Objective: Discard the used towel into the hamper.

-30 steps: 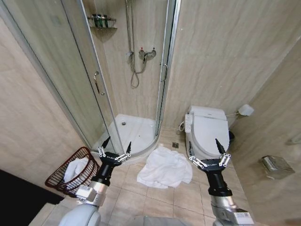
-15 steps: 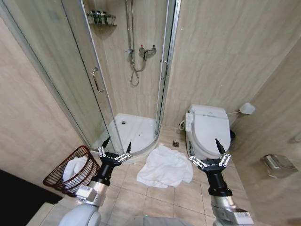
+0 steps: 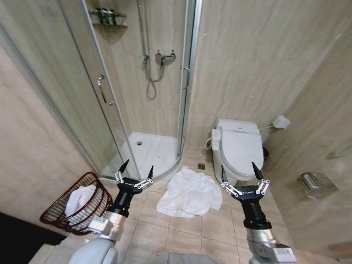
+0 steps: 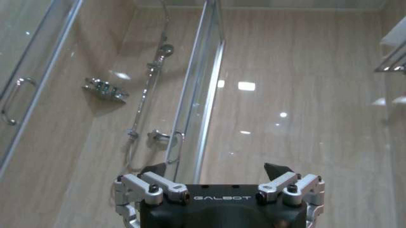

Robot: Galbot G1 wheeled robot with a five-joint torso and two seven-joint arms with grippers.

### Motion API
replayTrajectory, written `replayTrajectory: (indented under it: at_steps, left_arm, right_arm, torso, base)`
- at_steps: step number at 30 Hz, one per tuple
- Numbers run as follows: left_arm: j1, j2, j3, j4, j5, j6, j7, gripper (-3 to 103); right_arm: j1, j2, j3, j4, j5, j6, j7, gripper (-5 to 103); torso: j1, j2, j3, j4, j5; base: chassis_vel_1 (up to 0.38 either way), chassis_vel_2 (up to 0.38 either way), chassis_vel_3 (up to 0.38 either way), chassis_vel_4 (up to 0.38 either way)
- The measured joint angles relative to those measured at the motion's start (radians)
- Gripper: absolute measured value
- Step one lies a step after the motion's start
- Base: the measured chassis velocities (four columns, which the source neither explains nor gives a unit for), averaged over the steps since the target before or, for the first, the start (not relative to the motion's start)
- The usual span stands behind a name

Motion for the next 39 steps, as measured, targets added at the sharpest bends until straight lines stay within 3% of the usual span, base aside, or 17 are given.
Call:
replayTrajectory:
  at_steps: [16, 21, 39]
  left_arm:
    - [0.000, 0.000, 0.000, 0.000, 0.000, 0.000, 0.000, 100]
    - [0.000, 0.000, 0.000, 0.000, 0.000, 0.000, 0.000, 100]
    - [0.000, 0.000, 0.000, 0.000, 0.000, 0.000, 0.000, 100]
  right_arm:
    - [0.000, 0.000, 0.000, 0.000, 0.000, 0.000, 0.000, 100]
    - [0.000, 0.000, 0.000, 0.000, 0.000, 0.000, 0.000, 100]
    - [0.000, 0.000, 0.000, 0.000, 0.000, 0.000, 0.000, 100]
  torso:
    - [-0.031, -0.071, -0.040, 0.0000, 0.0000]
    - [-0.049, -0.112, -0.063, 0.0000, 0.0000]
    - [-0.078, -0.178, -0.100, 0.0000, 0.0001]
  base:
    - [-0.021, -0.026, -0.023, -0.022]
    - [0.000, 0.000, 0.000, 0.000]
    - [0.000, 0.000, 0.000, 0.000]
